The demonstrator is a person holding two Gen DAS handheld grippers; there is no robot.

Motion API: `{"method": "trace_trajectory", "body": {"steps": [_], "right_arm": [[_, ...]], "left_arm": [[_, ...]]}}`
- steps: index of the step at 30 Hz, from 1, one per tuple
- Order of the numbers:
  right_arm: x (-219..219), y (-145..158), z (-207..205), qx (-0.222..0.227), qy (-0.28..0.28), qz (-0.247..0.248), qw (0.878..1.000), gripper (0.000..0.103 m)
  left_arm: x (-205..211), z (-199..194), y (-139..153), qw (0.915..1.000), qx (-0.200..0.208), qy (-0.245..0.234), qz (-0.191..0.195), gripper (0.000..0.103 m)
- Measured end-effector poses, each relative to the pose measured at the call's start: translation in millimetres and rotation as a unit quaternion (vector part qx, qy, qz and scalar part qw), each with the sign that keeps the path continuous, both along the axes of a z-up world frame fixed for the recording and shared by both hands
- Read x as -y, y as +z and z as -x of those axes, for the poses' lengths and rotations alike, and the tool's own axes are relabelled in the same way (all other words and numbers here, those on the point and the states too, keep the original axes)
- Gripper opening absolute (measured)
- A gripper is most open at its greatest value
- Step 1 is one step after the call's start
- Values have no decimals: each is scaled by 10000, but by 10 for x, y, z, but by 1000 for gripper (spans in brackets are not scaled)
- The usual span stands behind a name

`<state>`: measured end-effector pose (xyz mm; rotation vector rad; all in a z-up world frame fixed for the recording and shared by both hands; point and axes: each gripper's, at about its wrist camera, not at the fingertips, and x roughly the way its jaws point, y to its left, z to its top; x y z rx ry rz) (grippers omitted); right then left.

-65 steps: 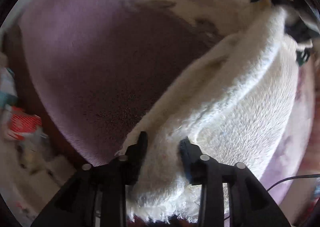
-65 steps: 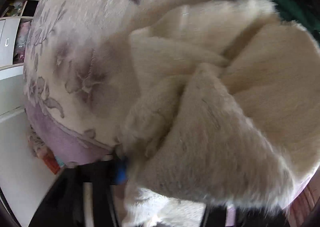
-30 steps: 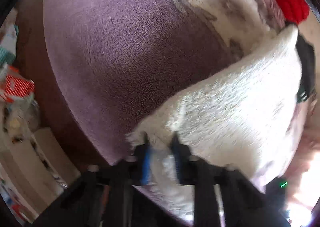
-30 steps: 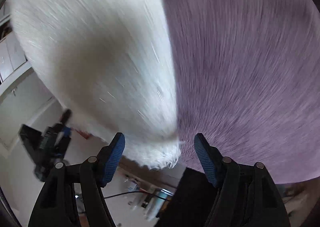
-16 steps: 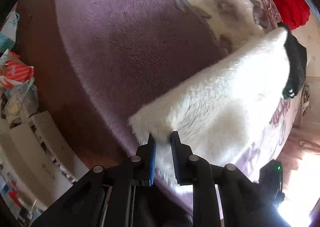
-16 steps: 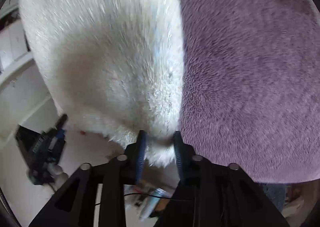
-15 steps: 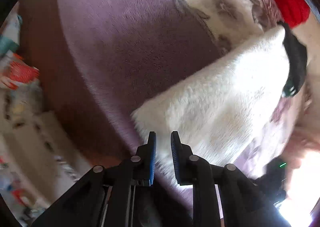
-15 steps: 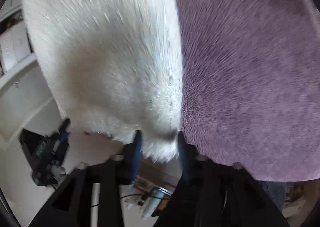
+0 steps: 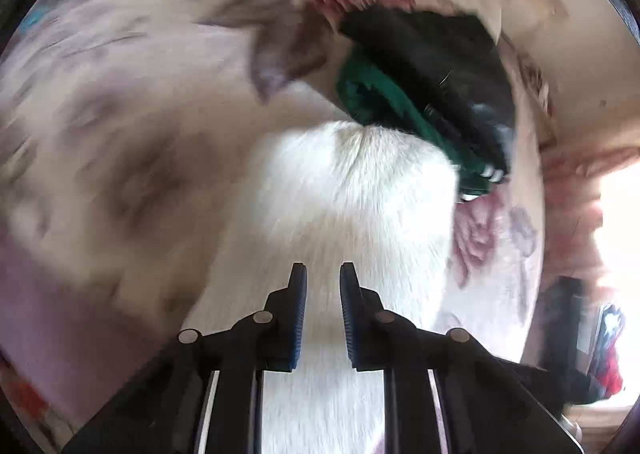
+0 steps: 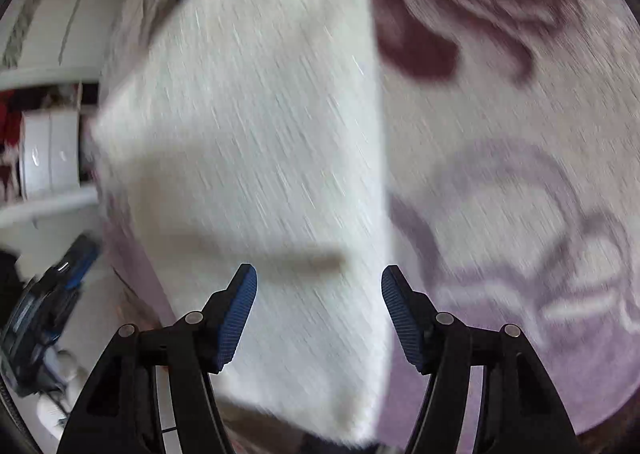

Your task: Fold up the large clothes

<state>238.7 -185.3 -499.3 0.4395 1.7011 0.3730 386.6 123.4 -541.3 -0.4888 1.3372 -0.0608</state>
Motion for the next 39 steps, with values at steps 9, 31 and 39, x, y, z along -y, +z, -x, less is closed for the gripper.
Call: {"method": "trace_trajectory", "body": {"steps": [9,31,39], "right_arm": [[-372,-551,-729,-28,-543,632,9965,23],[-857,-674,-1181,-589,-178,727,9955,23],[-52,4,-800,-554,-340,-332,9973,69]], "left_arm": [[-261,-473,-847,9970,-512,-560,148,5],[-427,-69,-669,9941,-461,-969,146,4],[-876,725,87,9966,-244,-788,45,61]]}}
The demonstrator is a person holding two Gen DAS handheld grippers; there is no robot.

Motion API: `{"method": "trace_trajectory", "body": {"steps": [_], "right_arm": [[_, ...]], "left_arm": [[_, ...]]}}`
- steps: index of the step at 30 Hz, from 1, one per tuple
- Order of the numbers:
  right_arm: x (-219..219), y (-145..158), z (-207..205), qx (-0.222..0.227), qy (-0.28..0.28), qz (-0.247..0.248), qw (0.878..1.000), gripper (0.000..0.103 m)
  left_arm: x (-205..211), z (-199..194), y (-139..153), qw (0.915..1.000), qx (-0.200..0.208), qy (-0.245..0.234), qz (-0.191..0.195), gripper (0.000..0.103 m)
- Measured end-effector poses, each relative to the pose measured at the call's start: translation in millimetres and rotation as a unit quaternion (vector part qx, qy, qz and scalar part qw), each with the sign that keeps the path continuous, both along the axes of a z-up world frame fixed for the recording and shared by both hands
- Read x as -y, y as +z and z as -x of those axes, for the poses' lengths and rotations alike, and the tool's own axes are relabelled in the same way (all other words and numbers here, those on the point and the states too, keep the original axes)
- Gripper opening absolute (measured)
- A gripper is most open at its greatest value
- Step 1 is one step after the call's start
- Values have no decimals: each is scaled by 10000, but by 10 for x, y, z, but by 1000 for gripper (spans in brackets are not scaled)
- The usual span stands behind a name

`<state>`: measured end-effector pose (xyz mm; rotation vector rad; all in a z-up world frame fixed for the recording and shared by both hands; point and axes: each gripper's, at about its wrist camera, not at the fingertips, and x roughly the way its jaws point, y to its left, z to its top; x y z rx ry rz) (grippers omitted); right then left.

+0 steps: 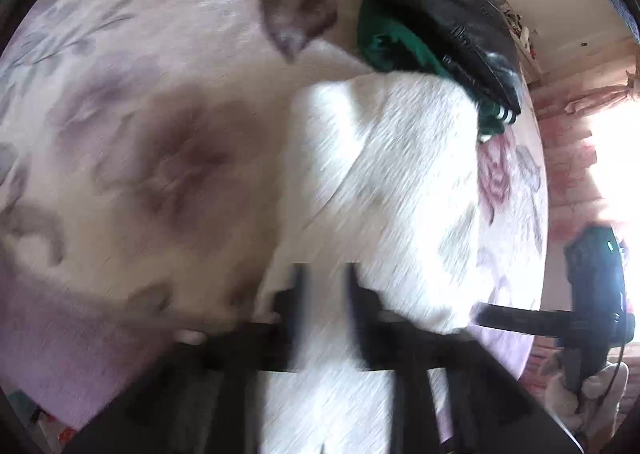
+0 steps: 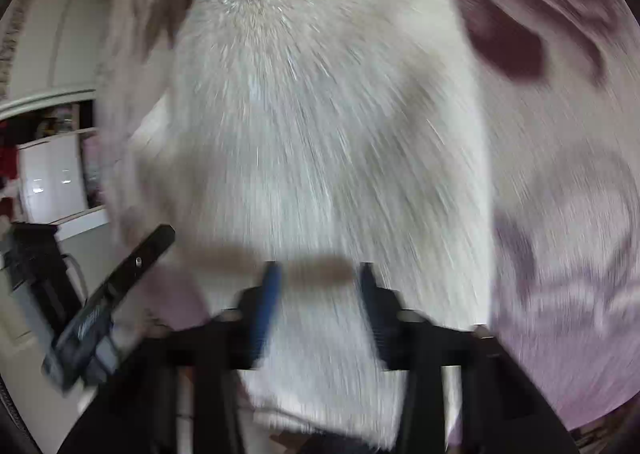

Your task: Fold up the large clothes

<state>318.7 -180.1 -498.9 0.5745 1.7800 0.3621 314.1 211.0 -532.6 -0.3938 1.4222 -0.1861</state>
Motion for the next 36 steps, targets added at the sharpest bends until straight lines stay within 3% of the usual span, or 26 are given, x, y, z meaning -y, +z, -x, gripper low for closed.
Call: {"method": "trace_trajectory", "body": {"steps": [1,2,5,10,11,12,13,14,17,21,24,26,27,28,29,31,34,36], "right_arm": [[141,15,174,-63,-121,-61,9999,72],[276,5,336,-176,-252,-98,9995,72],[555,-190,990,-553,-556,-60,9969,72],[818,-745,1811,-1229,-938,14,9880,72],[800,-811,1889,-1266,-977,-40,9871,71],[821,-832,1982,-1235,-996,10,9873,57],[759,-859,2052,-1179,-968,227,9880,33],[752,-845,2065,-1059,-1005,362,9886,32],[750,-671,2011,-883,-1331,387,9864,24],[782,-803,2059,-951,-1284,349,9865,23],[539,-829,1968,-995,-967,233,9901,32],[563,-833,1975,-861,-862,74,9925,51],[615,-842,1945,-703,-816,33,9942,72],[649,-900,1902,-605,-781,-8,9951,82],[739,-975,1940,-631,-772,-26,9950,82],[766,-1224,1874,-788,-958,-516,9909,84],[837,-1341,1754,-691,-1188,-1027,9852,84],[810,-1355,1673,-596,-1386,-1822,9716,82]], "left_arm": [[-64,124,-30,9999,-70,37,-70,77],[-166,249,-105,9998,-178,93,-68,83],[-373,781,-345,9955,-831,419,156,83],[-234,1579,-539,9894,-1397,272,-287,82],[-190,1666,-560,9892,-1411,237,-322,79],[-124,1779,-586,9897,-1376,194,-332,43],[-67,1852,-620,9895,-1400,152,-340,15],[-43,1882,-625,9898,-1380,192,-293,11],[-138,1977,-481,9940,-978,481,-85,11],[-299,2047,-723,9909,-1209,600,37,13],[-268,1930,-657,9911,-1225,478,233,20],[-293,1878,-600,9926,-1064,386,430,29],[-302,1836,-626,9932,-949,342,583,44],[-309,1810,-665,9937,-864,325,644,49],[-308,1763,-718,9938,-791,317,709,51],[-256,1645,-863,9925,-772,314,892,51],[-150,1538,-1032,9891,-757,444,1183,51],[-129,1491,-1006,9888,-621,483,1268,51]]}}
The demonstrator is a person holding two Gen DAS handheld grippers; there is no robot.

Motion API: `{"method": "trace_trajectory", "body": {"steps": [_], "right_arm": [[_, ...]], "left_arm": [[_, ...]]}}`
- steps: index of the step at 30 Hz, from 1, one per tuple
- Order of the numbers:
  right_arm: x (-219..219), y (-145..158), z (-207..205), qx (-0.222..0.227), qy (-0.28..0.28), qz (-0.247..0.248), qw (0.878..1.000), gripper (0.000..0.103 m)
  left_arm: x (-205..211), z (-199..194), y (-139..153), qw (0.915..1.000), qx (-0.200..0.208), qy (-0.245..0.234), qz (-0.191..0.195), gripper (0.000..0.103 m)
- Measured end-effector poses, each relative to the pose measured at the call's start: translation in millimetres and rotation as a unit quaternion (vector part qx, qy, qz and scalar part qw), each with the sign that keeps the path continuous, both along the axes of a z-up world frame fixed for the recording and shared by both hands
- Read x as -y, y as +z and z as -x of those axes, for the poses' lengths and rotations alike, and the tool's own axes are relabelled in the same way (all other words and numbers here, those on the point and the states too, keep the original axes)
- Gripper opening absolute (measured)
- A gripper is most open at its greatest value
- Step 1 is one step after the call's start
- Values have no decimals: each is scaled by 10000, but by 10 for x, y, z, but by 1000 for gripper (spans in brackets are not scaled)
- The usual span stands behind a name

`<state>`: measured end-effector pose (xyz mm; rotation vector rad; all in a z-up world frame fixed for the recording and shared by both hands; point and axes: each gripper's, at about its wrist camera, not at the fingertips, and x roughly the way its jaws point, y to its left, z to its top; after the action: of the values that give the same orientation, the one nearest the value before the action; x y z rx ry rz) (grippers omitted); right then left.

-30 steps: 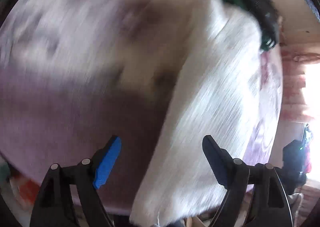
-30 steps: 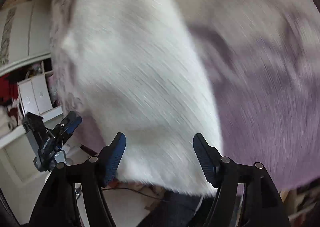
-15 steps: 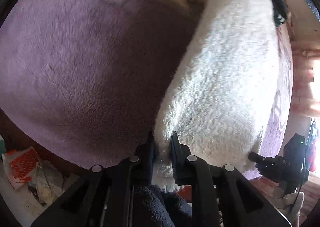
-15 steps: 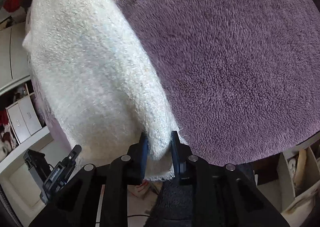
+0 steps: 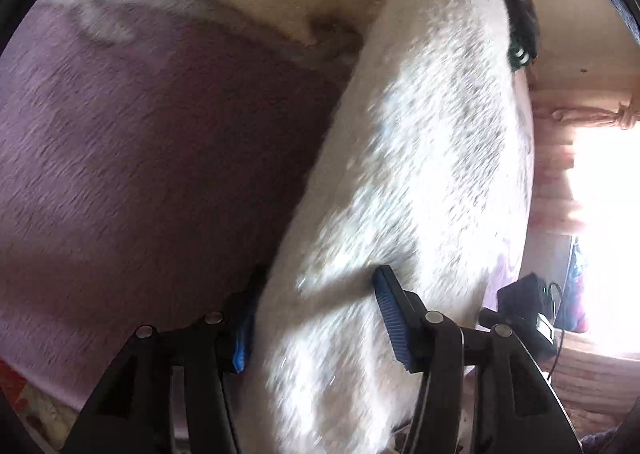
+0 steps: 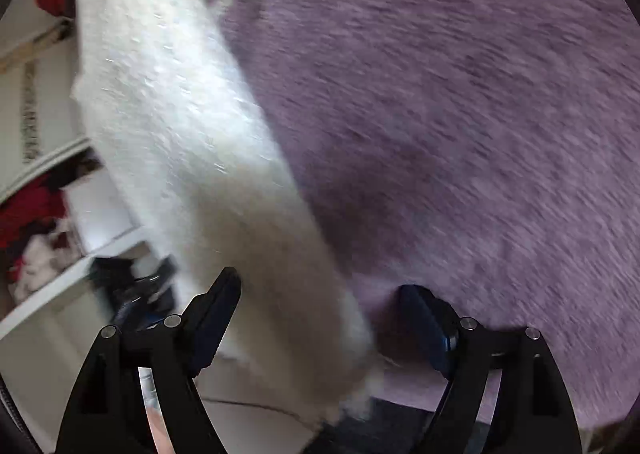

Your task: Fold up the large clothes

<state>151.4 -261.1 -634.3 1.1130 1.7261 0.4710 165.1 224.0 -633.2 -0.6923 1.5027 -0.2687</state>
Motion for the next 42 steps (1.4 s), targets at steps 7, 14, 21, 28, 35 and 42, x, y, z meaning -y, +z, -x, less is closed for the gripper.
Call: {"method": "trace_trajectory", "body": {"steps": [7,14,21,28,35,42], "right_arm": [[-296,-193,-342,-225,-151,-263,9993,67],[-408,135,-211,-153,-329,-464,9983,18],[-421,623,597,-619,-20,-744,9953,15],[-408,907,814,-1286,-527,-1349,9811,15],[-356,1089,-53,-738,-865,-1586,9808,14],[-280,555,-827,-1447,-1813,-1796,9560,22]], "left_arm": [[327,-102,74,9996,252,-81,-118,49],[700,-34,564,9948,749,-297,-618,9],[579,680,791,9997,-147,-195,-28,7],[573,340,1206,9978,-256,288,548,7],[765,-1174,1401,9949,886,361,319,7],[468,-1880,807,9996,142,81,243,7]]}}
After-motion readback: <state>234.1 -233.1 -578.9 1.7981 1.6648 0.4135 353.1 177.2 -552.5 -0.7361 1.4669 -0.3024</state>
